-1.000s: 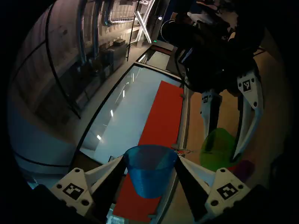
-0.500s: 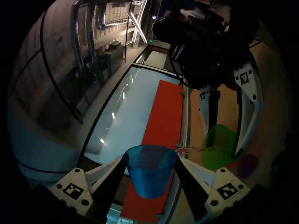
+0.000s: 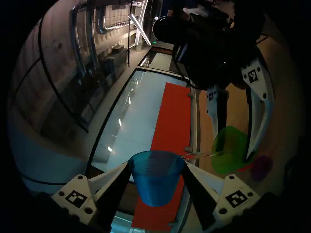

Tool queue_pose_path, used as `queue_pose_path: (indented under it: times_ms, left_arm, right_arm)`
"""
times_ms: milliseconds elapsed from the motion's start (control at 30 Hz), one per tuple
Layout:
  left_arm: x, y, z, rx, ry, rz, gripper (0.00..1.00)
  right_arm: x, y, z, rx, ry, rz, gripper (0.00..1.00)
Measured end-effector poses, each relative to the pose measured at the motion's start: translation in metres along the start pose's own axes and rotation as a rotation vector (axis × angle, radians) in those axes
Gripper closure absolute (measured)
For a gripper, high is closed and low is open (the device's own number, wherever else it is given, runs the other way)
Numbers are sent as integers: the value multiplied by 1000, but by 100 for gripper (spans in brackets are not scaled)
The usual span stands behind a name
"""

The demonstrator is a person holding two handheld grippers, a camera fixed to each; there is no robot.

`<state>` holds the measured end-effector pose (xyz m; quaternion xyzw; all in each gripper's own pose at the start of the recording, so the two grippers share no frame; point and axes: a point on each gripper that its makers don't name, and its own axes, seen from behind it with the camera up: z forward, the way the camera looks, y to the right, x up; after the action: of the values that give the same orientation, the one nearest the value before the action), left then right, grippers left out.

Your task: Pour water

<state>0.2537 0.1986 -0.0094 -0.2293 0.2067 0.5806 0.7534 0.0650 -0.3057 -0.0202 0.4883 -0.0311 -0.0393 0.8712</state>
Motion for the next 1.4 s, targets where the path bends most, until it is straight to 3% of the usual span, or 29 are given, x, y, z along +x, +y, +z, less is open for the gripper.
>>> queue_pose_path:
  times_ms: [400,800,1400]
  left_arm:
    - [2,-2,-3,2,-1,51,13]
    - [6,6,-3,-7,4,96,13]
    - [12,-3,-8,4,0,197,12]
  right_arm:
    - [2,-1,0,0,2,-4,10]
    - [3,-1,-1,0,3,-7,10]
    - [7,0,-3,-7,10,-12,10]
